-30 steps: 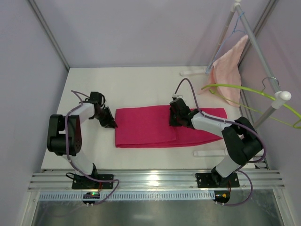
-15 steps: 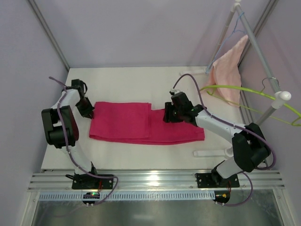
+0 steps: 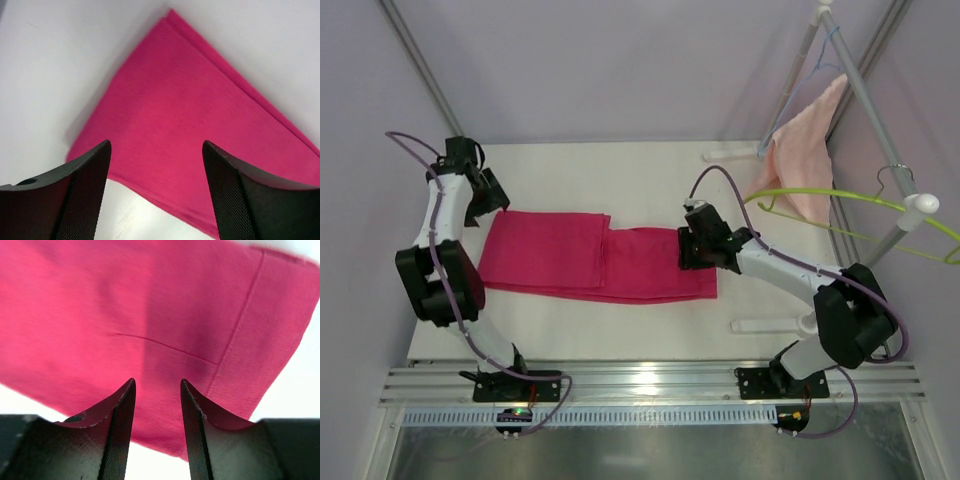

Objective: Place the trousers on the hanger
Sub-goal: Fold the trousers

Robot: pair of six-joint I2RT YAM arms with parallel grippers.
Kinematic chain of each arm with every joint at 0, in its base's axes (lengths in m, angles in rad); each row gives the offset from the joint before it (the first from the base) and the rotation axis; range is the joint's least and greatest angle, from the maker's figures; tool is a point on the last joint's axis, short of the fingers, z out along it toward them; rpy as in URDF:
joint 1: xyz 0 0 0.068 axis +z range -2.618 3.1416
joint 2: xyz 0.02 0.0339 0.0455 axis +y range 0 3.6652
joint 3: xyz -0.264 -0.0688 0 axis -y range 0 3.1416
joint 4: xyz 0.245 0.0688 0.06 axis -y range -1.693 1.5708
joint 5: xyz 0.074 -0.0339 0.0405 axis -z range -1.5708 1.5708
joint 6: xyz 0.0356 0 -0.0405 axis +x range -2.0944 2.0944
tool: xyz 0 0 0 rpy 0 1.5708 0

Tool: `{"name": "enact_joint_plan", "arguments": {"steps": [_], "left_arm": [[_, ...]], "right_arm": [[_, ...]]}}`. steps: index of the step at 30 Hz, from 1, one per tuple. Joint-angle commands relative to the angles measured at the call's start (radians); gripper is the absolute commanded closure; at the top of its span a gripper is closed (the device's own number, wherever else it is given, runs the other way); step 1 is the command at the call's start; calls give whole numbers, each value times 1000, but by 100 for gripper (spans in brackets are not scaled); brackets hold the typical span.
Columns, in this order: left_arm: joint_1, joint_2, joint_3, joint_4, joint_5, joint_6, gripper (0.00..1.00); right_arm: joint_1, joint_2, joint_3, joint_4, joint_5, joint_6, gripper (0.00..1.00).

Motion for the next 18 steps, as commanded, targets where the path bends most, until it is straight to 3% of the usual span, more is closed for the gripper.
{"name": "enact_joint_plan", "arguments": {"steps": [1, 3, 6, 12, 18], "left_arm": [[-73, -216, -103, 92, 233, -41, 26], [-135, -273, -212, 160, 320, -58, 23], [-158, -253, -301, 194, 341, -83, 23], [-138, -127, -301, 192, 364, -95, 22], [-126, -2, -277, 223, 331, -140, 22]], "right_arm": [[4, 55, -88, 36, 96, 14, 56], [6, 86, -113, 56, 111, 40, 57], [4, 111, -93, 19, 128, 50, 57], [3, 31, 97, -62, 159, 39, 57], [-13, 212, 273, -49, 263, 82, 57]]}}
